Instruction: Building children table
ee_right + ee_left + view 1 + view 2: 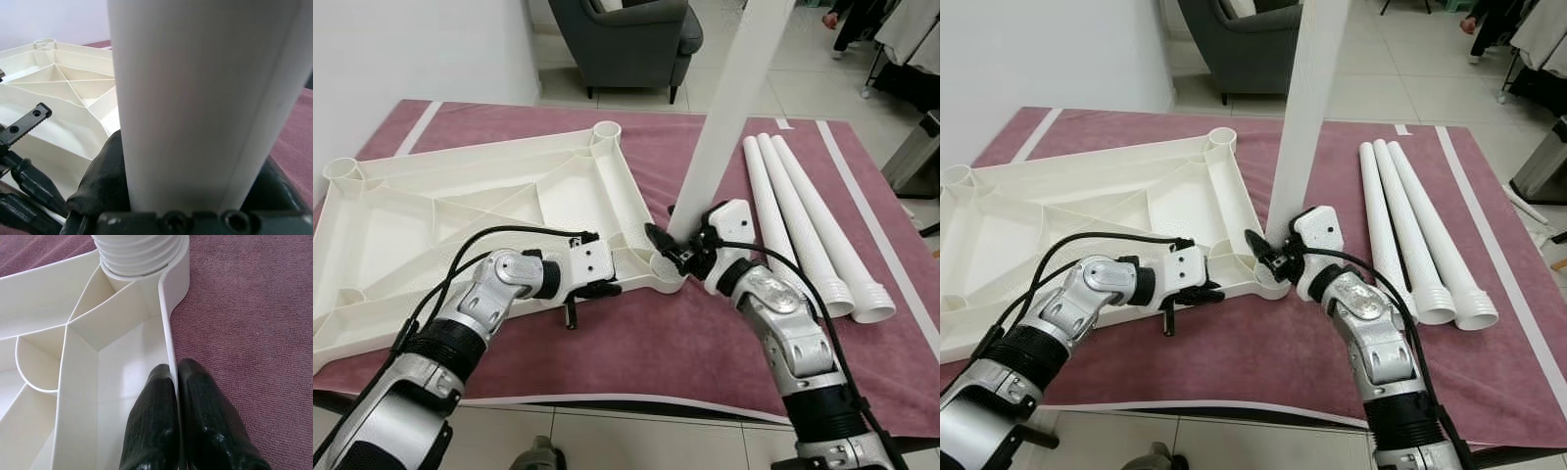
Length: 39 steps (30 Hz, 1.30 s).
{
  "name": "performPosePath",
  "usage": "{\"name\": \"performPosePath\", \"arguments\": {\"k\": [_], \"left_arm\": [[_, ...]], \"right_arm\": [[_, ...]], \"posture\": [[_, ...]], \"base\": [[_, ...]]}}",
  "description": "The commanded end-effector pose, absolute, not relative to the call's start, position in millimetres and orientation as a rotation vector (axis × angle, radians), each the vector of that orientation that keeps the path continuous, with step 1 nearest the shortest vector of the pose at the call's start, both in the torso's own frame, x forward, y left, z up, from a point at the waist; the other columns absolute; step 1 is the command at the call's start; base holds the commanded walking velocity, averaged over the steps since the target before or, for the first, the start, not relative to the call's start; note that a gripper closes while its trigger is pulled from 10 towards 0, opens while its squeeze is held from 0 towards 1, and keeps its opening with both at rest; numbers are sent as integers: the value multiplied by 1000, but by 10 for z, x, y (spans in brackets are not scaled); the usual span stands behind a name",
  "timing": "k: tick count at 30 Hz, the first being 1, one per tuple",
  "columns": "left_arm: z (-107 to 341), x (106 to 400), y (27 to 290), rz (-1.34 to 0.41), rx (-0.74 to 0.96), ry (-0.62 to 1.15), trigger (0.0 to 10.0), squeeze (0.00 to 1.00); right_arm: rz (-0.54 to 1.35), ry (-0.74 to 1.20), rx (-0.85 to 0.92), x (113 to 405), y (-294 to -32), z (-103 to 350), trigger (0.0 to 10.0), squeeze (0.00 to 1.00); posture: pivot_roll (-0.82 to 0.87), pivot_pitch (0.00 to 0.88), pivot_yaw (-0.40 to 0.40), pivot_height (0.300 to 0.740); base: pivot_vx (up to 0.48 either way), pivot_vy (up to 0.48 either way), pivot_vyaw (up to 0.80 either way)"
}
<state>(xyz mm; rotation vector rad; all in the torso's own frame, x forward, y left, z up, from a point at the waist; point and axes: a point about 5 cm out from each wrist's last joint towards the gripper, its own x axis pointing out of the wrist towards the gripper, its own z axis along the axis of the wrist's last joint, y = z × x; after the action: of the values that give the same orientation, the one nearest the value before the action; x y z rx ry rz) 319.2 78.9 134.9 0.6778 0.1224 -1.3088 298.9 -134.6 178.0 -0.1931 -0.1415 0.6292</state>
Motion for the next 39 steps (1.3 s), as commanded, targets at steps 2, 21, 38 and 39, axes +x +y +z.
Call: {"name": "performPosePath", "arguments": {"k": [2, 21, 38, 39], "left_arm": [[1288, 3160, 816, -1322, 692, 130, 0, 0], [1288, 3153, 814, -1327, 690, 130, 0, 0], [1268, 3134, 793, -1339, 685, 133, 0, 0], [1268, 3134, 793, -1339, 685, 133, 0, 0]], "right_arm": [[648, -87, -188, 2994, -1369, 1691, 0, 0], [528, 104, -211, 3089, -1368, 1362, 0, 0], [-227, 264, -170, 2856, -1479, 928, 0, 0], [-227, 264, -170, 2856, -1479, 928, 0, 0]], "posture": [[100, 65, 35, 740], [99, 70, 38, 740], [83, 78, 45, 740], [83, 78, 45, 740]], "base": [[0, 0, 0], [0, 0, 0], [0, 0, 0], [0, 0, 0]]}}
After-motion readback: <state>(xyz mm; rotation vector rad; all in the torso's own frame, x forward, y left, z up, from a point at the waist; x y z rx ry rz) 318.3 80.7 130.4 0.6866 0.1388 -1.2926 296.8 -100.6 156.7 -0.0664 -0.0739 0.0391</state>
